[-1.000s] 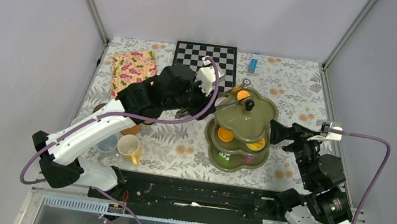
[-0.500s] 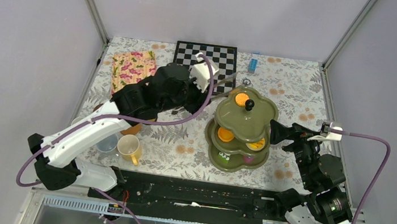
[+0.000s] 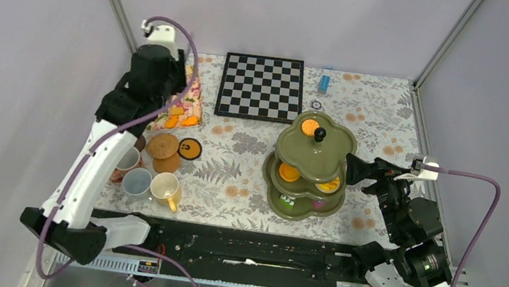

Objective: Serve the afternoon tea

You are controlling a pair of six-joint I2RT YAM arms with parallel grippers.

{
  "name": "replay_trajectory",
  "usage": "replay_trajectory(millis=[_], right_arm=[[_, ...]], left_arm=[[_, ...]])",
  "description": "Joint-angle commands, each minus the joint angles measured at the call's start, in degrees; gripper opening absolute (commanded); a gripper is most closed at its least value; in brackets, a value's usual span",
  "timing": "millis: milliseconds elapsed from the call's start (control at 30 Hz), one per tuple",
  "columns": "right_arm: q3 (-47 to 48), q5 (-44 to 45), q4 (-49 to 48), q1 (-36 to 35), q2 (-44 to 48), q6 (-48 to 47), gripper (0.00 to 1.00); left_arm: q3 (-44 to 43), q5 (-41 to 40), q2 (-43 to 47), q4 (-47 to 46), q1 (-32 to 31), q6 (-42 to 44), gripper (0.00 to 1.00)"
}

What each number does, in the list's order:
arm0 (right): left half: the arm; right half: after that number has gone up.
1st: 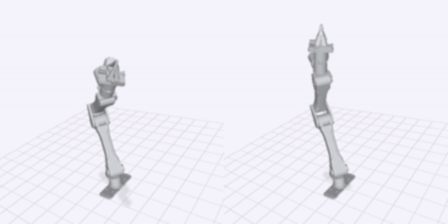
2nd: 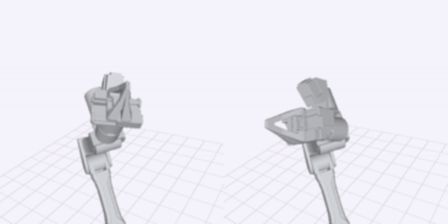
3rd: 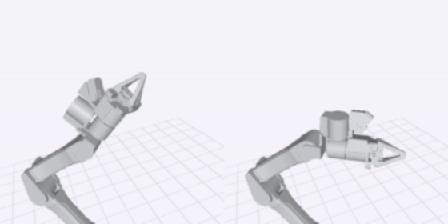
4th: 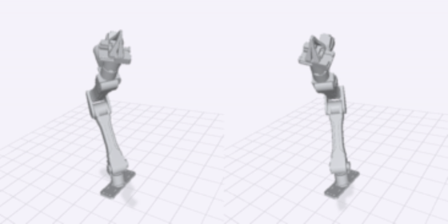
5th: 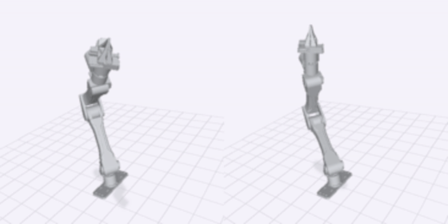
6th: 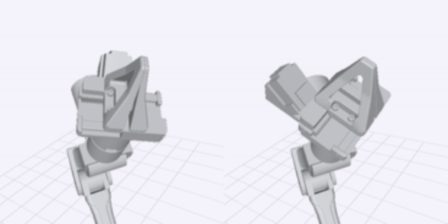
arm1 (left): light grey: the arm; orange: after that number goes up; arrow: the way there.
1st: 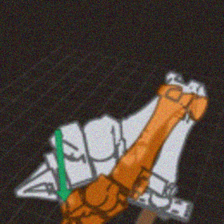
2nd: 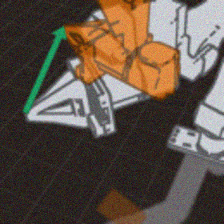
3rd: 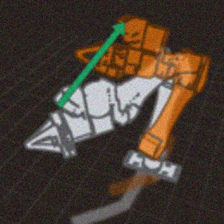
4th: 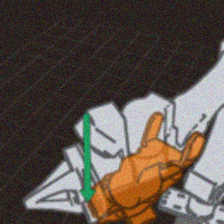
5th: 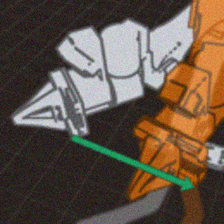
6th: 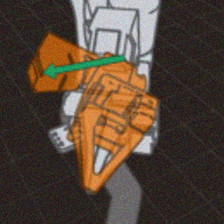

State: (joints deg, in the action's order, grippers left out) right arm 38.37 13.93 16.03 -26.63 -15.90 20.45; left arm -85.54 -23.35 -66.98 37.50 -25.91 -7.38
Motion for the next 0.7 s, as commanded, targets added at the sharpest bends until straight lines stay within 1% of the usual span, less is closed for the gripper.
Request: replay_trajectory(millis=[0, 33, 100, 133, 200, 367, 500, 667], right_arm=[[0.9, -0.1, -0.9, -0.3, -0.4, 0.5, 0.98], [0.9, -0.1, -0.9, -0.3, -0.4, 0.3, 0.98], [1.0, -0.1, -0.9, -0.3, -0.4, 0.4, 0.98], [1.0, -0.1, -0.8, -0.3, -0.4, 0.3, 0.98], [0.9, 0.0, -0.8, -0.3, -0.4, 0.4, 0.98], [0.8, 0.0, -0.9, -0.3, -0.4, 0.2, 0.98], [0.8, 0.2, -0.9, -0.3, -0.5, 0.0, 0.98], [0.6, 0.3, -0.8, -0.3, -0.2, 0.0, 0.98]], left_arm=[[1.9, 5.4, -3.6, 5.7, 12.2, -7.5, 0.50], [2.2, 7.5, -5.0, 6.9, 14.9, -8.4, 0.50], [3.9, 13.3, -7.7, 8.3, 18.2, -9.0, 0.51], [4.7, 15.7, -8.7, 8.6, 18.7, -8.9, 0.52], [6.7, 17.6, -10.5, 8.9, 18.9, -8.8, 0.52], [11.2, 14.9, -13.4, 7.2, 19.1, -8.9, 0.53], [12.1, 13.8, -16.0, 5.9, 19.6, -9.6, 0.53], [12.4, 11.9, -17.1, 4.5, 19.7, -9.7, 0.55]])
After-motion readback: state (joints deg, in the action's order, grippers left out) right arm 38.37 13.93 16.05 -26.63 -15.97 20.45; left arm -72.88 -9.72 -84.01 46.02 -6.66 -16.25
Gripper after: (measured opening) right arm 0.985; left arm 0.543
